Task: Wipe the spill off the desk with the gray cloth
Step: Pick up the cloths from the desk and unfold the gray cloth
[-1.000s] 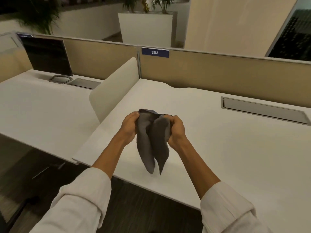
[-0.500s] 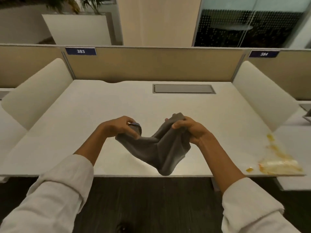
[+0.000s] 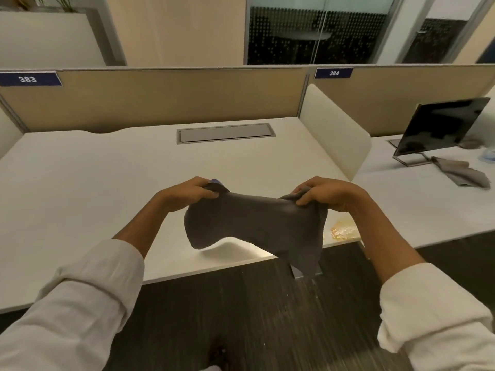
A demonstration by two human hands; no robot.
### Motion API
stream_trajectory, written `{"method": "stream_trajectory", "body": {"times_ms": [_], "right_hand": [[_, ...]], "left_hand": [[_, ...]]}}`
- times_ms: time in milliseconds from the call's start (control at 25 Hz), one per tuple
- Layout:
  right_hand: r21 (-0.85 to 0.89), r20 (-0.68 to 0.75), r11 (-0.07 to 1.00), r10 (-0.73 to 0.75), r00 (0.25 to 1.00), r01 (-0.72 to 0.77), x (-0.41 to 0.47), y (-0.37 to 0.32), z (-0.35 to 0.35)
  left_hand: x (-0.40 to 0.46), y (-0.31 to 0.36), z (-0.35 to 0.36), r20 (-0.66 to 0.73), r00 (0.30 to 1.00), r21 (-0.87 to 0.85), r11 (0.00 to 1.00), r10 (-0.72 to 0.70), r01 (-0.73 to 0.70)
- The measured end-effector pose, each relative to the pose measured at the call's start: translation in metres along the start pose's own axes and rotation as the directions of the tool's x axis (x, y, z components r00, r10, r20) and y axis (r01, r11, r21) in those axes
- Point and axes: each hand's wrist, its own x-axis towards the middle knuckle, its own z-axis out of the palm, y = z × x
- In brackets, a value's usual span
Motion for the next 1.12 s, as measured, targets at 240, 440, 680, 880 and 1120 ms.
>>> {"method": "stream_trajectory", "body": {"times_ms": [240, 440, 680, 880, 1120], "right_hand": [[0.327, -0.280, 0.922, -0.113, 0.953, 0.206, 0.004, 0.038, -0.026], [0.453, -0.457, 0.869, 0.036, 0.889, 0.198, 0.031, 0.061, -0.041], [0.567, -0.402, 0.822, 0.221, 0.889, 0.053, 0.071, 0.089, -0.059], [0.483, -0.402, 0.875, 0.265, 0.876, -0.043, 0.135, 0.097, -0.105], [-0.011, -0.562, 1.000, -0.002, 0.827, -0.005, 0.207, 0.144, -0.086]], "left_hand": [[0.069, 0.034, 0.029, -0.028, 0.999, -0.424, 0.905, -0.032, 0.017], [0.115, 0.056, 0.052, -0.084, 0.996, -0.546, 0.836, 0.010, -0.055], [0.162, 0.052, 0.078, -0.121, 0.989, -0.568, 0.823, -0.079, -0.004], [0.214, 0.056, 0.094, -0.192, 0.948, -0.640, 0.765, -0.255, 0.076], [0.238, 0.030, 0.127, -0.551, 0.669, -0.468, 0.849, -0.498, 0.247]]}}
